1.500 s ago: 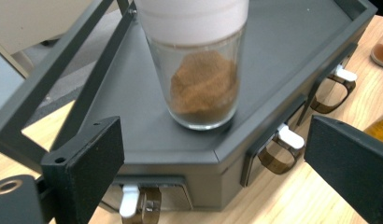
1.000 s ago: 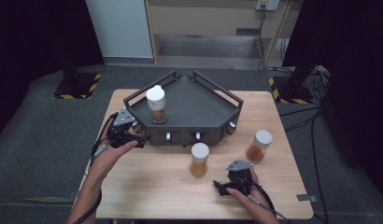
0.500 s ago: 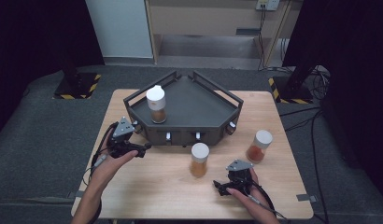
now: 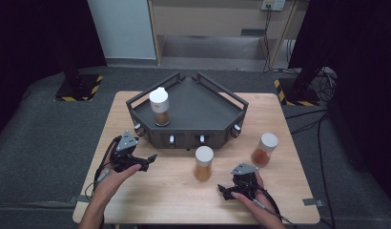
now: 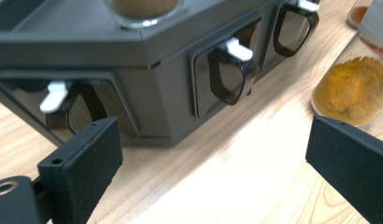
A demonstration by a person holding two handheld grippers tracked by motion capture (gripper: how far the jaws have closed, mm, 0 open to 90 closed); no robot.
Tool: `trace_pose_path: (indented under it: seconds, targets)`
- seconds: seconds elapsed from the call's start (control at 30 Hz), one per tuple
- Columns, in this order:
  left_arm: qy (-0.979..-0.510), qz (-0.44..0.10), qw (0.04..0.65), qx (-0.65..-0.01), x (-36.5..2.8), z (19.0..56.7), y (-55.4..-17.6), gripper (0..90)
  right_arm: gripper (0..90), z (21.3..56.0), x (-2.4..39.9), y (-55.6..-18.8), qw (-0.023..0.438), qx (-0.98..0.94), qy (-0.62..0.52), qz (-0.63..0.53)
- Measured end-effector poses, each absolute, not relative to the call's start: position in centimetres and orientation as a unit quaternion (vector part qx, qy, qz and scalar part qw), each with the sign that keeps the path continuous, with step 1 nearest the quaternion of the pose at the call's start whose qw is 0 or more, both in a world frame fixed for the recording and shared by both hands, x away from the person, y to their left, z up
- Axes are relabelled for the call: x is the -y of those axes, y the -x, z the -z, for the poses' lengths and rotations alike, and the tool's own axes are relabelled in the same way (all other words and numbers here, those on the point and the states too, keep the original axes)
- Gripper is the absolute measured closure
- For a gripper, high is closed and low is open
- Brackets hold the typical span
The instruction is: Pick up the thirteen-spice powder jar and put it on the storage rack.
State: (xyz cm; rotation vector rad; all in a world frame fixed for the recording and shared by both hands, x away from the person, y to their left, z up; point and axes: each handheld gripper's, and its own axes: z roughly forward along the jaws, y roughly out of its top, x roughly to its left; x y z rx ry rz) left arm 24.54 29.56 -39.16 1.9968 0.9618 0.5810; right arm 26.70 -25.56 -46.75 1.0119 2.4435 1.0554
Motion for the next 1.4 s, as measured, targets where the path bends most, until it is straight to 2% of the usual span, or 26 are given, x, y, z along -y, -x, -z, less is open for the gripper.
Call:
trace_pose_path:
  seconds: [0.67, 1.4]
  targets:
    - [-0.790, -0.215, 0.396, -0.416, -30.7, 42.8, -22.4, 2.7, 0.5, 46.7, 25.6, -26.7, 0.146, -0.849, -0.352, -0.367]
    - [-0.795, -0.200, 0.364, -0.443, -30.9, 45.0, -21.2, 2.7, 0.5, 46.7, 25.5, -26.7, 0.147, -0.849, -0.352, -0.366]
